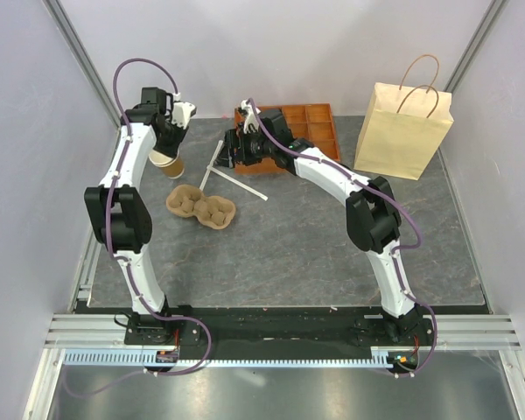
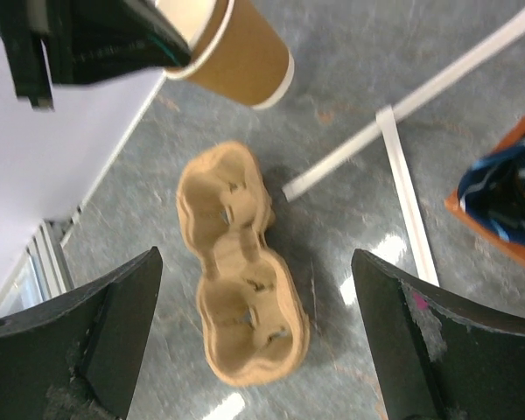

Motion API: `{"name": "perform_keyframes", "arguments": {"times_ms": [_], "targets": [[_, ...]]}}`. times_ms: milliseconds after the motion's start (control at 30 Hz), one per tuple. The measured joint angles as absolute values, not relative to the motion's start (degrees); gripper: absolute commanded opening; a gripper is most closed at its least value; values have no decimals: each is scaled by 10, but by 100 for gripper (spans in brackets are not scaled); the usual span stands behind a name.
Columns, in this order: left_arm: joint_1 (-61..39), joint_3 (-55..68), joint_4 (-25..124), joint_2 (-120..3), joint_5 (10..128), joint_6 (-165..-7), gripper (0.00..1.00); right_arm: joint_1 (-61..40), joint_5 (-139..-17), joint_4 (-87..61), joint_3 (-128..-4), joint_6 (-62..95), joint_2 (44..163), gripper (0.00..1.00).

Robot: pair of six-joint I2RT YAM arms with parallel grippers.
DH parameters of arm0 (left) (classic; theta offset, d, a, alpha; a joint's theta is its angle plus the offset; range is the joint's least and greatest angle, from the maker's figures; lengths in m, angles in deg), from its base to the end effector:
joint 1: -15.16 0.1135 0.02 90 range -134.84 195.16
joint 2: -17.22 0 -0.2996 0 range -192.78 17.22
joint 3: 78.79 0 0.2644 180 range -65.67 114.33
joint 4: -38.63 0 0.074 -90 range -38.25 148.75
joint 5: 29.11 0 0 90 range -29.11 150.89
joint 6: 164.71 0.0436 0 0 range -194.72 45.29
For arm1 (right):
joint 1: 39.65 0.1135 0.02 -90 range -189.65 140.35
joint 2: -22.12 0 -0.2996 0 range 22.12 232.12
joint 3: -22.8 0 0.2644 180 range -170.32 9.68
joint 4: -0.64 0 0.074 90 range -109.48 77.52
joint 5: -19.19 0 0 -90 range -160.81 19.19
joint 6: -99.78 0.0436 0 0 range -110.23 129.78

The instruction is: Pack the takeout coffee

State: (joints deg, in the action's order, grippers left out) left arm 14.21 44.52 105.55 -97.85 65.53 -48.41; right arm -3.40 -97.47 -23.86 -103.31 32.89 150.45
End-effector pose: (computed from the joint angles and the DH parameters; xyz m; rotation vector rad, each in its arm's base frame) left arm 0.4696 -0.0113 0.3224 0.6388 2.5107 0.0570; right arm 0.4488 0.3534 0.2875 -0.5577 2.0997 1.0984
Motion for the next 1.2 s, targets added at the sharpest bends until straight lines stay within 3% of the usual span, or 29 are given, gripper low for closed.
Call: {"name": "perform_keyframes", "arguments": {"times_ms": [300, 600, 900, 1100, 1200], "targets": [[145, 407, 1042, -949, 660, -485, 2, -30, -919, -106, -1082, 438, 1574, 98], [145, 370, 1011, -948, 666, -490, 2, -25, -897, -72, -1132, 555, 1683, 96], [145, 365, 992, -948, 671, -492, 2, 15, -872, -15, -1155, 603, 1712, 92], [145, 361, 987, -947, 675, -492, 2, 25, -855, 17, -1179, 617, 1733, 85], [145, 360, 984, -947, 677, -492, 2, 25, -845, 32, -1184, 628, 1745, 76]]}}
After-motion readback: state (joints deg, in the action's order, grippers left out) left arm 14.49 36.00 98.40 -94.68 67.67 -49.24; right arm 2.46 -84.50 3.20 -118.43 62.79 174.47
